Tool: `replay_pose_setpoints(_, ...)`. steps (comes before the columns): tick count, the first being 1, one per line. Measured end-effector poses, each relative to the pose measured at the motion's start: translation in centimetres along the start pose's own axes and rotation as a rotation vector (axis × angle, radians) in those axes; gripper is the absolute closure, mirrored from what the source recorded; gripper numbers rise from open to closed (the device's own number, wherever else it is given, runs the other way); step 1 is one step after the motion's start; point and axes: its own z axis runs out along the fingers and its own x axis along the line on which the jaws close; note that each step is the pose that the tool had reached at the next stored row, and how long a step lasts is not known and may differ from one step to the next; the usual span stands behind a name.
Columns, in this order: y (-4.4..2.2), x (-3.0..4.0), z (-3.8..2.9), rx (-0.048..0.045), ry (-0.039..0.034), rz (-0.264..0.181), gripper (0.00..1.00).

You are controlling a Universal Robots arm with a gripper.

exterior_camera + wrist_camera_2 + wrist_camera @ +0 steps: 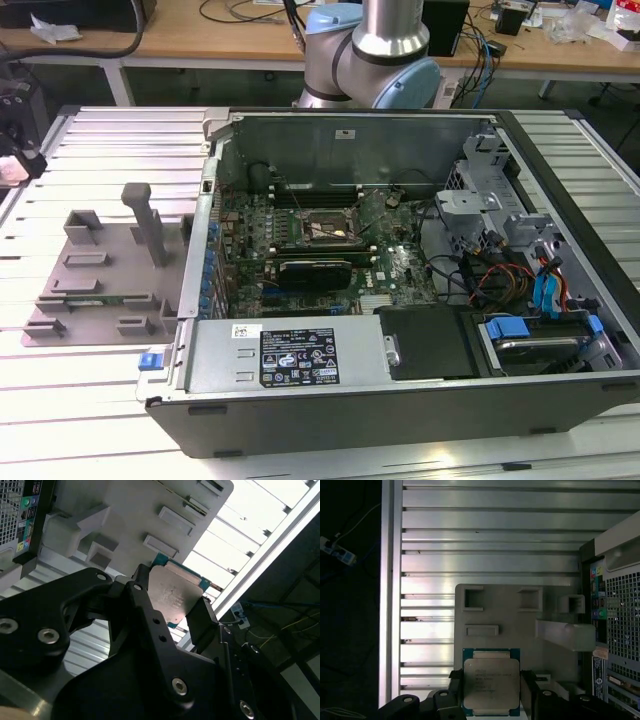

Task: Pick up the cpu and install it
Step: 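Pick up the cpu and move it towards the insertion slot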

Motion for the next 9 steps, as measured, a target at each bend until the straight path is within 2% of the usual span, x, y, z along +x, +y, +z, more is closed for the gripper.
replay_pose_setpoints(5, 0.04, -0.02, -0.75, 0.0, 0.0, 0.0, 0.45)
replay_pose_setpoints(9, 0.1, -0.05, -2.01, 0.0, -0.0001, 0.0, 0.45)
